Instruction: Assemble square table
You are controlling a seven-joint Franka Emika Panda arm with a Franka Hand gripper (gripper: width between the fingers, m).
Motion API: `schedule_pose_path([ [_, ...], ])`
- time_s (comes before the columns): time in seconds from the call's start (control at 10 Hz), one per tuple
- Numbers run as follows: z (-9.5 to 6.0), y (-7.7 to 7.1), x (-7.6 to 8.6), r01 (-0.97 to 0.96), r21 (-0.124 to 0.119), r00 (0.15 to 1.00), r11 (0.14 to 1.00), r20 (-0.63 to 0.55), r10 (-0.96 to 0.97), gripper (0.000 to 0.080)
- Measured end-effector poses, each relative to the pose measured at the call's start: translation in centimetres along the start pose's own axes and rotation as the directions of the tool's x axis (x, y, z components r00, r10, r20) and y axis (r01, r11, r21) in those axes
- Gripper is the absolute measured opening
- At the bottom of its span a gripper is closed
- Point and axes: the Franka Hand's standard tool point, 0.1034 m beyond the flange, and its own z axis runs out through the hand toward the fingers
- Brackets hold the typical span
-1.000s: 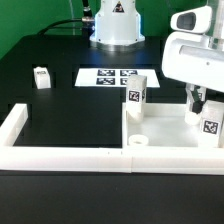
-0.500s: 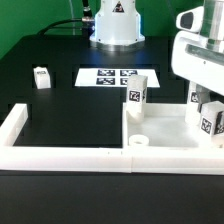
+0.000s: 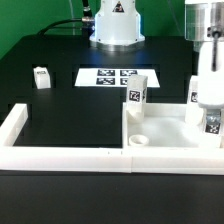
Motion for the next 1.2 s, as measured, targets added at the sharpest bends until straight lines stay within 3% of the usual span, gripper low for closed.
schedule_pose_path([
  [0.2,0.0,0.0,0.1,-0.021,-0.004,1.000,1.000,-0.002,0.021,0.0292],
  [0.3,0.1,0.1,0.1,0.082,-0.005,0.997,0.997,-0.011,-0.082,0.0292],
  [0.4,0.2,0.1,0.0,0.311,-0.007,0.950,0.950,-0.026,-0.311,0.0450],
  [0.5,0.1,-0.1,-0.3,0.497,0.006,0.868,0.868,-0.025,-0.496,0.0574],
  [0.8,0.2,-0.1,-0.3,0.651,0.007,0.758,0.759,-0.030,-0.651,0.0645],
  [1.0,0.2,-0.3,0.0,0.772,-0.008,0.635,0.635,-0.044,-0.772,0.0649],
  [1.1,0.2,-0.8,0.5,0.933,-0.045,0.354,0.357,-0.058,-0.933,0.0649],
  [1.2,0.4,-1.3,1.1,0.995,-0.059,0.074,0.076,-0.028,-0.997,0.0649],
])
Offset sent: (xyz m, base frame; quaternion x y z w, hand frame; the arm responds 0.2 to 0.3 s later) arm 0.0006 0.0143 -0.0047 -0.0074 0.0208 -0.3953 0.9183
